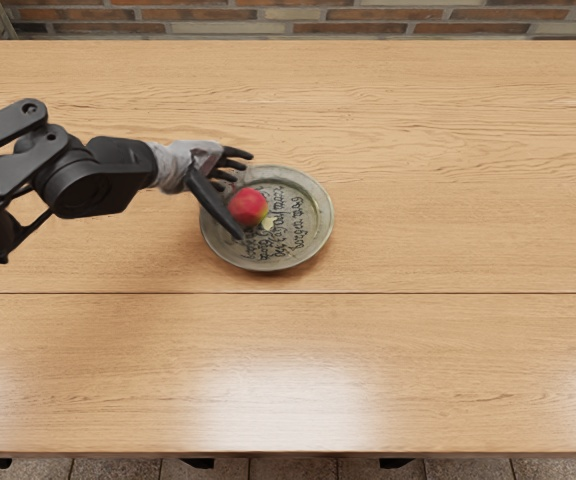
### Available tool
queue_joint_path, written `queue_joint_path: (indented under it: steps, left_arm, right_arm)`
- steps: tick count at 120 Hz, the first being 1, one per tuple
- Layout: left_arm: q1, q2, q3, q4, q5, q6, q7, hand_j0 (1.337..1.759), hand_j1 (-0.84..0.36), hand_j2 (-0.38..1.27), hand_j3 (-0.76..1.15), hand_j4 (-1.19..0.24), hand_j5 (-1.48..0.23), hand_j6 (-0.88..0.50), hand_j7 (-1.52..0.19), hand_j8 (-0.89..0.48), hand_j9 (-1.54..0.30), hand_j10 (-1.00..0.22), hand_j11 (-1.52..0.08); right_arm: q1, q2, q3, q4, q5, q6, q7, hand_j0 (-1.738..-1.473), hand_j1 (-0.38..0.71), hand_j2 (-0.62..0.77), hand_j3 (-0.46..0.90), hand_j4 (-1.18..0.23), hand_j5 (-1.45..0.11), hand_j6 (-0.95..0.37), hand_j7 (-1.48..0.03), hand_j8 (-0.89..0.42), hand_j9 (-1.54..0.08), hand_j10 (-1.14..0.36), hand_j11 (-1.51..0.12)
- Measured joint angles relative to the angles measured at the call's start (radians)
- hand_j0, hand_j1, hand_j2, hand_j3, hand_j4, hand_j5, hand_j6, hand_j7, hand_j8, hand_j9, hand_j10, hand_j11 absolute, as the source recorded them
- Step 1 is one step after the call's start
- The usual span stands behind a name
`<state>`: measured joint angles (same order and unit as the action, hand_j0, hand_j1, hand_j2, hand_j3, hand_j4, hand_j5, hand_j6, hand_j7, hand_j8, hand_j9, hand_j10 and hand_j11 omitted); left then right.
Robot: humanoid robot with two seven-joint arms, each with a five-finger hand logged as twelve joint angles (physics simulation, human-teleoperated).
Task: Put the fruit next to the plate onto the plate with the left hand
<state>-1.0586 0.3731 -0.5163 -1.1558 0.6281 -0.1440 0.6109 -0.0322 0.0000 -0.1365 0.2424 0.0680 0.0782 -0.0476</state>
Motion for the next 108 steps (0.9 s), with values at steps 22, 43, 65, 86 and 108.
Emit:
queue_joint_path:
  steps: [22, 43, 65, 86, 108]
  left_arm:
    - [-0.023, 0.094, -0.005, -0.051, -0.018, -0.001, 0.000, 1.658, 0.32, 0.01, 0.00, -0.02, -0.05, -0.02, -0.05, -0.03, -0.05, -0.03, -0.05]
    - [-0.005, 0.295, -0.039, -0.189, -0.179, -0.155, 0.000, 1.658, 0.34, 0.01, 0.00, -0.01, -0.02, -0.01, -0.02, -0.02, -0.02, -0.01, -0.02]
    - [0.030, 0.496, -0.083, -0.218, -0.354, -0.409, 0.000, 1.658, 0.34, 0.00, 0.00, 0.00, -0.01, 0.00, -0.01, -0.01, -0.01, -0.01, -0.01]
    - [0.055, 0.637, -0.090, -0.208, -0.419, -0.456, -0.007, 1.658, 0.35, 0.00, 0.00, 0.00, 0.00, 0.00, 0.00, 0.00, 0.00, 0.00, 0.00]
    - [0.139, 0.627, -0.085, -0.119, -0.518, -0.466, -0.012, 1.658, 0.35, 0.00, 0.00, 0.00, 0.00, 0.00, 0.00, 0.00, 0.00, 0.00, 0.00]
  right_arm:
    - [0.000, 0.000, 0.000, 0.000, 0.000, 0.000, 0.000, -1.658, -0.33, 0.00, 0.00, -0.01, -0.02, -0.01, -0.02, -0.01, -0.02, -0.01, -0.02]
    - [0.000, 0.000, 0.000, 0.000, 0.000, 0.000, 0.000, -1.658, -0.33, 0.00, 0.00, -0.01, -0.02, -0.01, -0.02, -0.01, -0.02, -0.01, -0.02]
    - [0.000, 0.000, 0.000, 0.000, 0.000, 0.000, 0.000, -1.658, -0.33, 0.00, 0.00, -0.01, -0.02, -0.01, -0.02, -0.01, -0.02, -0.01, -0.02]
    - [0.000, 0.000, 0.000, 0.000, 0.000, 0.000, 0.000, -1.658, -0.33, 0.00, 0.00, -0.01, -0.02, -0.01, -0.02, -0.01, -0.02, -0.01, -0.02]
    - [0.000, 0.000, 0.000, 0.000, 0.000, 0.000, 0.000, -1.658, -0.33, 0.00, 0.00, -0.01, -0.02, -0.01, -0.02, -0.01, -0.02, -0.01, -0.02]
